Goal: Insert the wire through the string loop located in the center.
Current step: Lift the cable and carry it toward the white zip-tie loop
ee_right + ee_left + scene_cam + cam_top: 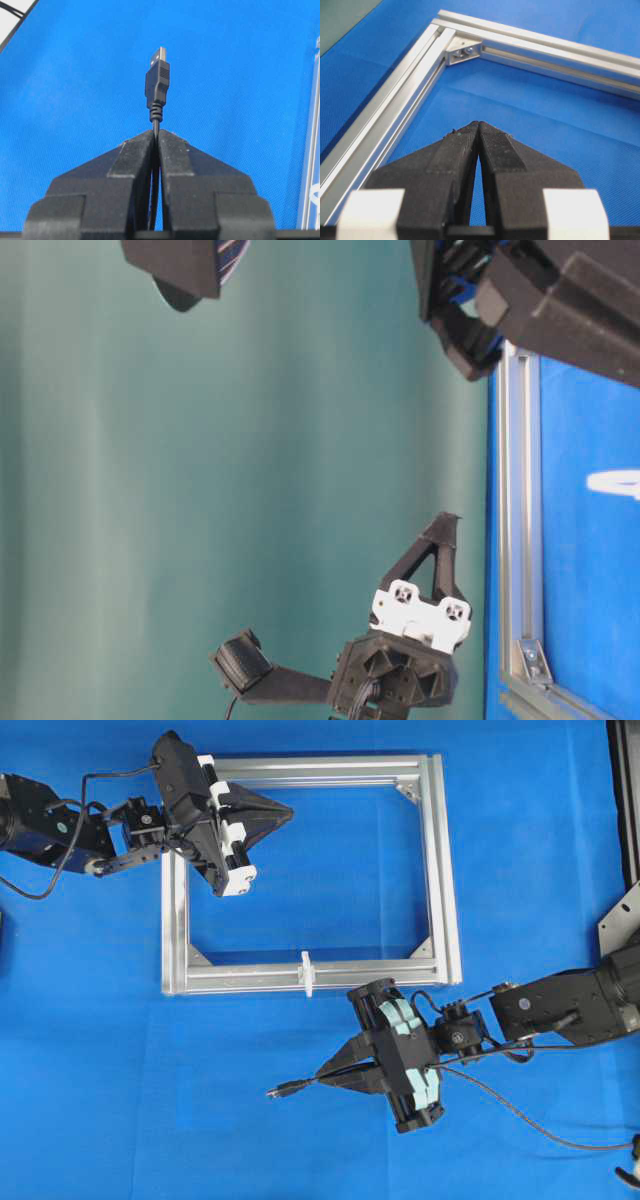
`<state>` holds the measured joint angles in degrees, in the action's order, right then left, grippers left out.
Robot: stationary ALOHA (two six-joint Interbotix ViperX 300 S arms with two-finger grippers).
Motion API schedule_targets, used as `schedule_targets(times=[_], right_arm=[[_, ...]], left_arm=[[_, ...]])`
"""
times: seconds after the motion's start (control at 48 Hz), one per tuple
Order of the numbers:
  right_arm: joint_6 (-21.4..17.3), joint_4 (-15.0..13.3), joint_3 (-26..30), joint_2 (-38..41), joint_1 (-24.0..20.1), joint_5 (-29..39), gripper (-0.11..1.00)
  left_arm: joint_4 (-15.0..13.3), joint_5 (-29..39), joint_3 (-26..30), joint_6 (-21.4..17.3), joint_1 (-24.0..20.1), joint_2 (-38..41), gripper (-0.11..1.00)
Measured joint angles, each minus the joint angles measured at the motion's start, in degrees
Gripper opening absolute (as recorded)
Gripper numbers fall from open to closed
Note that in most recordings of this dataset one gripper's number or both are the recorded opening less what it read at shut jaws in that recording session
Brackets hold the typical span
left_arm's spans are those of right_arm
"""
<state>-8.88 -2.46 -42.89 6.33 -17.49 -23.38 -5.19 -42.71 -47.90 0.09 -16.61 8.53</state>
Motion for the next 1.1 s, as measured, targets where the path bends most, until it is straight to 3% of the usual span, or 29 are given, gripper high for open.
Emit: schedule_targets(times=[0.584,1.105], right_arm=[[0.0,0.0,-1.05,-0.53,-0.09,0.0,-0.02],[0.0,1.14,-13.27,-10.55,-0.09,0.0,-0.02]], left_arm=[[0.0,0.0,0.0,-0.09,0.0,0.0,0.0],[0.0,0.09,-0.09,0.0,0.09,0.0,0.0]])
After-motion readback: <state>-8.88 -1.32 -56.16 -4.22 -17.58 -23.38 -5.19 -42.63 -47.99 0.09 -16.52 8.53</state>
